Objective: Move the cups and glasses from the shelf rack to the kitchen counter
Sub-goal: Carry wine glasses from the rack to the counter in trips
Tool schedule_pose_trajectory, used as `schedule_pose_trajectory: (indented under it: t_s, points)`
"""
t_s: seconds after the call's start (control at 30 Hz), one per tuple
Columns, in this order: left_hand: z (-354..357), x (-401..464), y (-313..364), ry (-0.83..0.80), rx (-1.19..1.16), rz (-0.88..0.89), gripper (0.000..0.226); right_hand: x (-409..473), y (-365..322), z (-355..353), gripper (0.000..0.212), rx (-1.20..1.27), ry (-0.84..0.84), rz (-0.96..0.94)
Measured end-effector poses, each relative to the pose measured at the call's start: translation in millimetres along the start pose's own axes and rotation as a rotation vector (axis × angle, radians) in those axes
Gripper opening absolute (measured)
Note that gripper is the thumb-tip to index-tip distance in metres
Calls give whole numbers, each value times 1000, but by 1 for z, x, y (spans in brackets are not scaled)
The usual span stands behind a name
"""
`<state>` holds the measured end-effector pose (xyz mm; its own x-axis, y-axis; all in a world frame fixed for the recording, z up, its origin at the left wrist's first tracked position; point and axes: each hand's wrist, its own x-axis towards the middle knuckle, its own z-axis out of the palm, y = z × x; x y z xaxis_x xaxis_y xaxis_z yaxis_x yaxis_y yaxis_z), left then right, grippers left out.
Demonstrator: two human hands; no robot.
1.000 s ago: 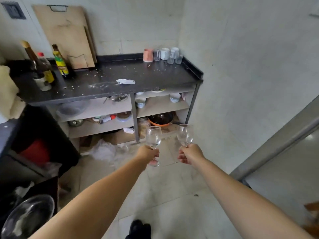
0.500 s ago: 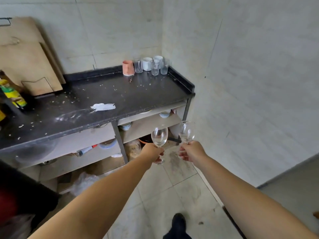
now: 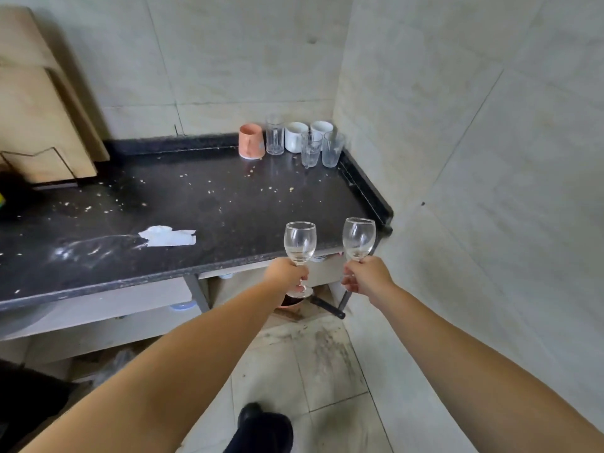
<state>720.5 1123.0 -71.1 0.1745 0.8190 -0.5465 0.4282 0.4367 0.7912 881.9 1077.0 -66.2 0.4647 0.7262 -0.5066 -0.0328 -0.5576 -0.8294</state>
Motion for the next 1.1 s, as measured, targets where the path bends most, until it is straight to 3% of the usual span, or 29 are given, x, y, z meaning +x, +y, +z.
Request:
schedule_pose_trajectory:
  t_s: [0.33,0.5,0.7,1.1]
  points:
    - [-30,182,103,11,22,38,24,167,-97,35,12,142,31,38]
    - [-54,253,137,52,35,21,11,231,-137,65,11,35,47,9]
    - [-84,343,153,155,-75,-33,9,321,-174,126,23,-131,-47,-77]
    - [-100,471,170,377,-247,-13,18,454,-210,223,19,53,-149,-155]
